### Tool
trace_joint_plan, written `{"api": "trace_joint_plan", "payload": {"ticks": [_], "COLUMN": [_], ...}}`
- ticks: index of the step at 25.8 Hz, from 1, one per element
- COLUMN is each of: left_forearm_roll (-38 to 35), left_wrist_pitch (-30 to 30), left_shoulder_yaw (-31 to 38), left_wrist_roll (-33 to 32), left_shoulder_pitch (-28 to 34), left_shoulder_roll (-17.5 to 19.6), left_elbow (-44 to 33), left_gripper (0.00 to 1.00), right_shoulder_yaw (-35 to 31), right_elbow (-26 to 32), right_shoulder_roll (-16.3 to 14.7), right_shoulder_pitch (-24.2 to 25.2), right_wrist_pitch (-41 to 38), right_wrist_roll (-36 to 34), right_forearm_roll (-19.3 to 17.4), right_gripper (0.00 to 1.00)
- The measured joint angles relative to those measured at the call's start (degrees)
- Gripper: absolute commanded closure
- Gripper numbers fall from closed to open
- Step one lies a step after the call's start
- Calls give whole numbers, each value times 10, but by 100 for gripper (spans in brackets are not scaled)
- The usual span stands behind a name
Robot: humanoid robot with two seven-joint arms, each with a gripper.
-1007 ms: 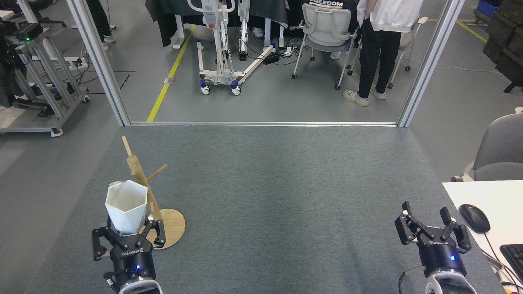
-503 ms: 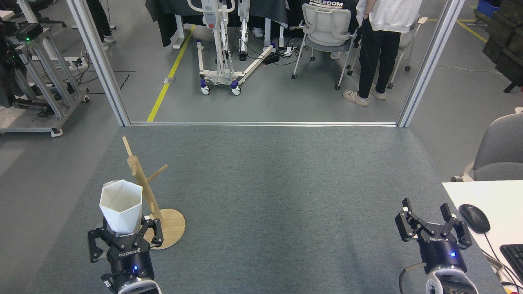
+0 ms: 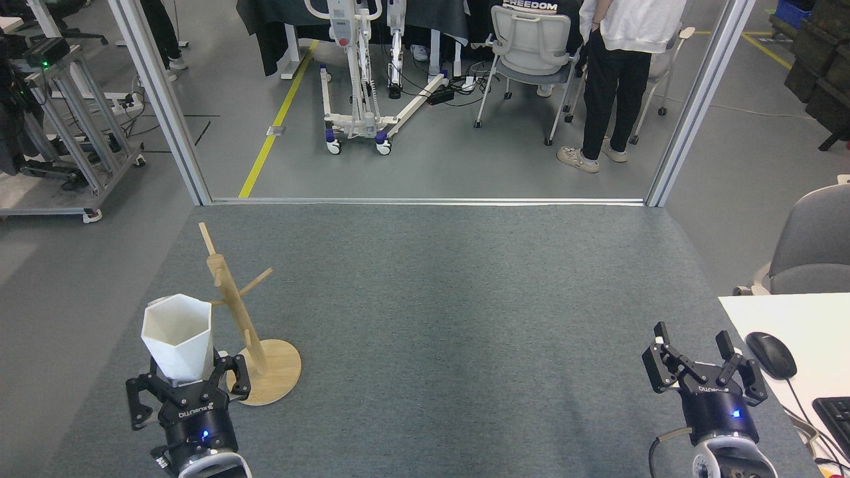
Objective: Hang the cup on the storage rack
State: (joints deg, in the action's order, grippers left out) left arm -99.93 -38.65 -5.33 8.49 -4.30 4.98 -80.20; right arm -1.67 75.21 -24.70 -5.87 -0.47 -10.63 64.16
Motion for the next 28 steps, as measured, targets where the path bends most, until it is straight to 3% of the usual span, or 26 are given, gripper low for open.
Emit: {"api": "trace_joint_plan", "payload": {"ticks": [28], "left_forearm_roll": [10], "left_wrist_pitch": [37], "left_shoulder_yaw": [2], "left_wrist_roll": [13], "left_shoulder_pitch": [-16], "left_shoulder_roll": [9], "left_elbow": [37], "left_gripper": [83], "right_shoulder_yaw": [1], "right_elbow": [-1], "right_shoulder_roll": [3], "right_shoulder_pitch": [-33], "right_wrist_pitch": [1], "right_wrist_roll": [2], "right_forearm_roll": [0], "right_gripper": [1]}}
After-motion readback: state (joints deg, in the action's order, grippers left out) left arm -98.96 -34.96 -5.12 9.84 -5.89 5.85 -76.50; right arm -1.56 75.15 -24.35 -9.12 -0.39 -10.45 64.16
